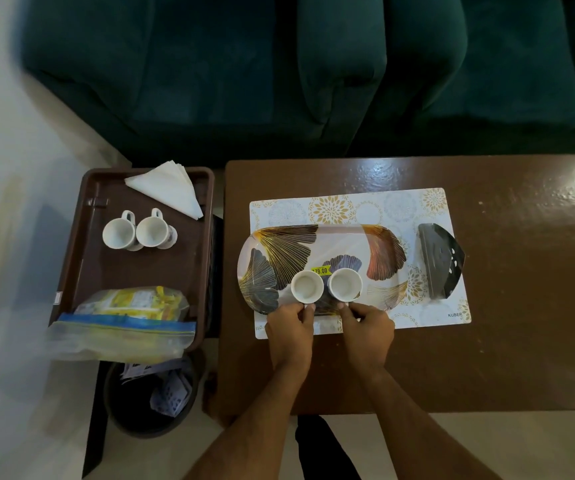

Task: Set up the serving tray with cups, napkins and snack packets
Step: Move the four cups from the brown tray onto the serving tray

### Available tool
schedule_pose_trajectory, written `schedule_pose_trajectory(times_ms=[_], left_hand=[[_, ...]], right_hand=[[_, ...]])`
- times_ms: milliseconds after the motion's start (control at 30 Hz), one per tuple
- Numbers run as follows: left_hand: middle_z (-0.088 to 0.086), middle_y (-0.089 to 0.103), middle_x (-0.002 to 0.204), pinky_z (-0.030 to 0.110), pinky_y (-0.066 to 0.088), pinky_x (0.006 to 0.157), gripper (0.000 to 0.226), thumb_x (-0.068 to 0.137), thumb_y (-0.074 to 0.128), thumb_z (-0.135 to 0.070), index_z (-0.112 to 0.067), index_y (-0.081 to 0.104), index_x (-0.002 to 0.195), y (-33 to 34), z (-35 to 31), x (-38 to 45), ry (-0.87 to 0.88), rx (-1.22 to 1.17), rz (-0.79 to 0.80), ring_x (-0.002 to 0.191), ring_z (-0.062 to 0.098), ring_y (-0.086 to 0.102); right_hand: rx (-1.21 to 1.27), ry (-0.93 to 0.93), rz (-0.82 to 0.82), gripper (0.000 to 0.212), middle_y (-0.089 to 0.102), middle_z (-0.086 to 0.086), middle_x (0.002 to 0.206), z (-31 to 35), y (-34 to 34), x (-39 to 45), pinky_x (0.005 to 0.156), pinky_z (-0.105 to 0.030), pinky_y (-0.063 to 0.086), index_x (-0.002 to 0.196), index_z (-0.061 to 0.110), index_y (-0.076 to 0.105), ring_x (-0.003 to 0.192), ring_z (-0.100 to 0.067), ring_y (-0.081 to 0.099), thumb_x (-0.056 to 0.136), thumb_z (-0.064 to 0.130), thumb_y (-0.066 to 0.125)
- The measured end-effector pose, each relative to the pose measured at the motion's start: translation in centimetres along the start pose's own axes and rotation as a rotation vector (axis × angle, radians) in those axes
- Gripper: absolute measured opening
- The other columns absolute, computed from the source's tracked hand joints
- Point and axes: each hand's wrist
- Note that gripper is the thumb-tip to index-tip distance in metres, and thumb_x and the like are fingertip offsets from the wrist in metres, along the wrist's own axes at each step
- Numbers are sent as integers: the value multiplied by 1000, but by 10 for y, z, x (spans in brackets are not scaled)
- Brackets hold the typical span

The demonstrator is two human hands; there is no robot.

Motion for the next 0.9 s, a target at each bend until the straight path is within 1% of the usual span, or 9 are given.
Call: schedule_pose_trajectory(times_ms=[133, 267, 300, 400, 467, 533, 600, 733, 900], left_hand=[[3, 78, 83, 7, 27, 53, 26, 96, 71, -34, -11, 78, 85, -2, 0, -1, -21, -14, 2, 66, 5, 55], [0, 76, 84, 9, 26, 52, 31, 94, 72, -42, -12, 74, 84, -6, -1, -3, -54, 12, 21, 67, 7, 57], [-1, 76, 87, 10, 30, 55, 31, 92, 73, -44, -14, 75, 86, -8, 0, -4, -62, 17, 19, 73, 8, 62], [-2, 75, 98, 30, 55, 68, 30, 89, 72, -48, -20, 76, 98, -13, 5, -6, -69, 51, -22, 94, 18, 71], [1, 72, 104, 36, 59, 77, 38, 89, 71, -49, -17, 73, 109, -23, 8, -3, -31, 91, -63, 100, 20, 69], [3, 71, 113, 38, 59, 87, 47, 90, 68, -51, -15, 70, 118, -37, 11, 3, 38, 132, -96, 107, 21, 67], [5, 69, 118, 41, 56, 93, 49, 90, 63, -52, -14, 68, 121, -52, 13, 11, 108, 171, -114, 111, 22, 65], [2, 66, 116, 38, 53, 90, 51, 90, 54, -53, -14, 65, 122, -101, 30, 37, 229, 227, -136, 107, 20, 61], [5, 64, 122, 40, 49, 95, 51, 91, 56, -50, -13, 64, 126, -175, 68, 80, 305, 341, -184, 115, 23, 59]], right_hand=[[-20, 25, 6, 22, 77, 1, 76, 0, 0, 0, 60, -19, 37, 92, 12, 83, 67, -9, 66, 90, 32, 76], [-50, 80, -70, 40, 76, -1, 89, 4, -3, -5, 73, -29, 49, 107, 12, 78, 82, -16, 69, 85, 45, 79], [-68, 86, -110, 44, 75, -2, 93, 7, -5, -8, 75, -30, 48, 110, 12, 77, 87, -18, 68, 85, 48, 78], [-157, 17, -203, 48, 71, -7, 106, 15, -5, -14, 79, -32, 45, 112, 10, 75, 104, -23, 62, 85, 49, 76], [-218, -63, -227, 49, 69, -9, 114, 22, -2, -16, 84, -39, 50, 114, 10, 74, 111, -26, 56, 84, 49, 76], [-270, -149, -248, 52, 67, -11, 115, 34, 3, -18, 89, -46, 50, 115, 11, 73, 114, -29, 54, 84, 52, 74], [-333, -224, -263, 54, 66, -11, 115, 49, 7, -17, 90, -45, 47, 114, 12, 72, 113, -30, 52, 83, 56, 68], [-350, -331, -204, 60, 66, -8, 123, 92, 27, -19, 92, -44, 47, 122, 13, 68, 119, -28, 54, 83, 57, 62], [-348, -435, -115, 61, 67, -7, 122, 150, 75, -21, 95, -43, 48, 125, 15, 66, 116, -26, 54, 85, 60, 59]])
Point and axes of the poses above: each hand's wrist, its own x-axis towards the middle knuckle, its own y-axis out of the palm, z = x × y
